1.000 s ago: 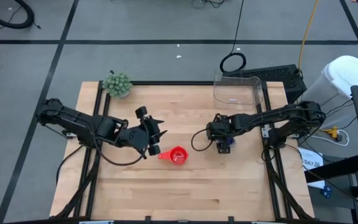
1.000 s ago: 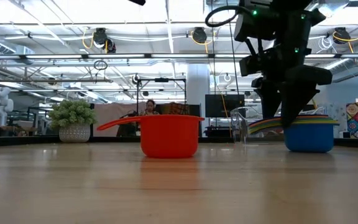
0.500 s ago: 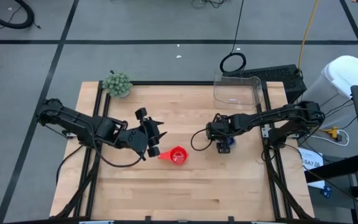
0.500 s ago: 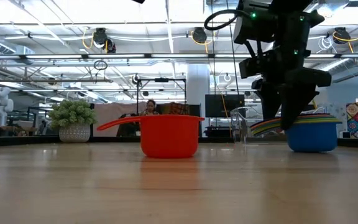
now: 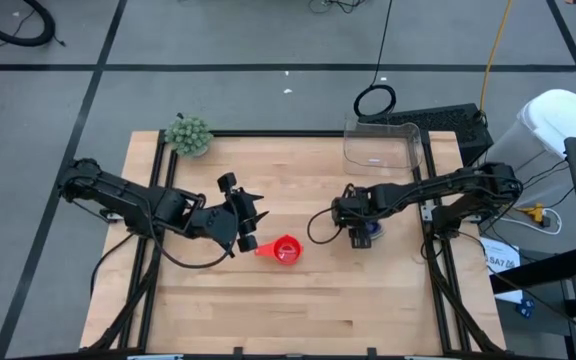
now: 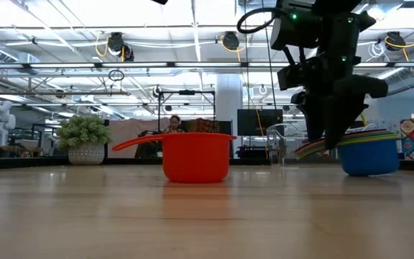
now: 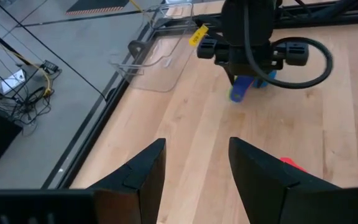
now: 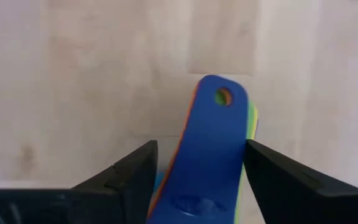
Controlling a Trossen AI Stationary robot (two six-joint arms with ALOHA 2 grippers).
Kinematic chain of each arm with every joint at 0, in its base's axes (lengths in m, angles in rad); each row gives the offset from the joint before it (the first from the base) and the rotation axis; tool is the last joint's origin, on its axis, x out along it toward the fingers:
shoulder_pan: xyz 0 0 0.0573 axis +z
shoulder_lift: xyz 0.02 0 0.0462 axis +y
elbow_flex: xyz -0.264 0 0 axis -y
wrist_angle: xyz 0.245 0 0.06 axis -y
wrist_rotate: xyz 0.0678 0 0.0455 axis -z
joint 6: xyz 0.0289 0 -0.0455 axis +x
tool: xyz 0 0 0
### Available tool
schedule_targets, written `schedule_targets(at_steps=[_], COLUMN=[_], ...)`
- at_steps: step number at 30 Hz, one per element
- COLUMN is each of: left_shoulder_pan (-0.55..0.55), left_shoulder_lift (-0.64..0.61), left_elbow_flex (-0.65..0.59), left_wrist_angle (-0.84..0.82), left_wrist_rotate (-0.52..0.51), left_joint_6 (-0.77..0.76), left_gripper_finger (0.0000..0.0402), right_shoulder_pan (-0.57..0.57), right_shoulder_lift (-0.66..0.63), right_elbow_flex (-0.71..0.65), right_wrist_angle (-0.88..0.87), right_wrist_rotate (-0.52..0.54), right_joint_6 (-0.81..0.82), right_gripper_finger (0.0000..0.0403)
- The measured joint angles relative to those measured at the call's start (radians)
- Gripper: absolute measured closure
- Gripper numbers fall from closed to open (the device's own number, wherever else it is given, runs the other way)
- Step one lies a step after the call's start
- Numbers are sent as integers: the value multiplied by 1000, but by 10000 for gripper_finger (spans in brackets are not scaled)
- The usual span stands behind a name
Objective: Nest measuring cups in basket
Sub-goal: Stack the measuring cups on top of the orange measuring cup
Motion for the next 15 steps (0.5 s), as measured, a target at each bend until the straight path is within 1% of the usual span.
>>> schedule_targets(at_steps=[3,5,9,15], left_shoulder_pan=[0,0,1,2], left_shoulder_lift=[0,0,0,0], left_elbow_flex=[0,0,0,0], left_wrist_angle=[0,-1,-1,-2], left_wrist_rotate=[0,0,0,0], left_joint_6=[3,3,4,10], left_gripper_finger=[222,222,222,222], right_shoulder_pan=[15,30,52,71], right_shoulder_lift=[0,0,-13,-32], right_elbow_flex=[0,0,3,47], right_wrist_angle=[3,3,3,-47], right_wrist_rotate=[-46,-48,-41,9], right_joint_6=[0,0,-3,-6], right_gripper_finger=[185,189,190,190])
